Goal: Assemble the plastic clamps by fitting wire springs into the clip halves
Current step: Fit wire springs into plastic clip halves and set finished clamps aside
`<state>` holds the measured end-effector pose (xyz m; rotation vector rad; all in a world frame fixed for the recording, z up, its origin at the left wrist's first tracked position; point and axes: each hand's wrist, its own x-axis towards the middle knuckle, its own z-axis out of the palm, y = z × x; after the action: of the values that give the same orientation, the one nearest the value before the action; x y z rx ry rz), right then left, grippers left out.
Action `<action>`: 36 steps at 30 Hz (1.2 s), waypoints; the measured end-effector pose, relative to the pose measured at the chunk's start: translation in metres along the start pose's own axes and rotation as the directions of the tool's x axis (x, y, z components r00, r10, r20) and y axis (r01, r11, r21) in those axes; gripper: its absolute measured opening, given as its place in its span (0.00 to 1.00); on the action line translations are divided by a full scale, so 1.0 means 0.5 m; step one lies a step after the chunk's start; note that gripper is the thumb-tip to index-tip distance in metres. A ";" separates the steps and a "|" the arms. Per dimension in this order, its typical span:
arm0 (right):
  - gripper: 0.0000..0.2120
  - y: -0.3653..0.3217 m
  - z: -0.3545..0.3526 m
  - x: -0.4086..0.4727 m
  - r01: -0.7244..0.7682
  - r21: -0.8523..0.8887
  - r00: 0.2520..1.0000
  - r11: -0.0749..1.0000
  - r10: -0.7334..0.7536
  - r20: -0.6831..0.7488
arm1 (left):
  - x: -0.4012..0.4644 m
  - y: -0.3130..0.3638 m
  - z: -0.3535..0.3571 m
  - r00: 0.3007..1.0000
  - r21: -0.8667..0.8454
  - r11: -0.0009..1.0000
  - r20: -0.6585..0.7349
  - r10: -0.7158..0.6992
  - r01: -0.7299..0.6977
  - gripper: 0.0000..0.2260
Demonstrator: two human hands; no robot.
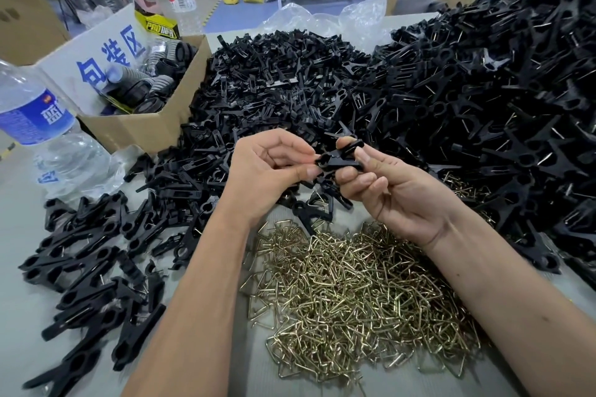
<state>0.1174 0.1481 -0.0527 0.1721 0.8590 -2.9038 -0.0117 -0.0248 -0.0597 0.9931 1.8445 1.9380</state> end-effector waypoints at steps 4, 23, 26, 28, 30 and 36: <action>0.12 -0.004 -0.004 -0.002 -0.020 -0.003 1.000 1.000 0.020 -0.010 | -0.003 0.003 0.007 1.000 0.029 0.999 -0.005 0.016 -0.015 0.11; 0.16 -0.197 0.060 0.136 0.020 -0.994 0.511 0.110 -0.855 -0.085 | 0.148 0.011 -0.012 0.960 0.808 0.583 -0.224 0.168 0.087 0.10; 0.12 -0.203 0.088 0.202 -0.173 -0.951 0.514 -0.256 -0.847 0.135 | 0.207 0.020 -0.025 0.993 0.936 0.332 -0.106 -0.060 0.120 0.24; 0.08 -0.173 0.110 0.248 -0.181 -0.885 0.709 -0.430 -0.681 0.186 | 0.232 0.022 -0.030 0.976 0.944 0.302 -0.069 -0.205 0.130 0.26; 0.07 -0.144 0.119 0.288 -0.209 -0.795 0.866 -0.570 -0.486 0.121 | 0.246 0.019 -0.034 0.977 0.930 0.339 -0.073 -0.203 0.140 0.22; 0.17 -0.111 0.101 0.347 -0.245 -0.758 0.935 -0.605 -0.353 -0.020 | 0.246 0.012 -0.062 0.971 0.889 0.412 -0.236 0.032 0.202 0.07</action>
<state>-0.0653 0.1546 -0.0050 0.3741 3.1648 -0.4349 -0.1193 0.0287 -0.0178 0.8701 3.1231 0.8221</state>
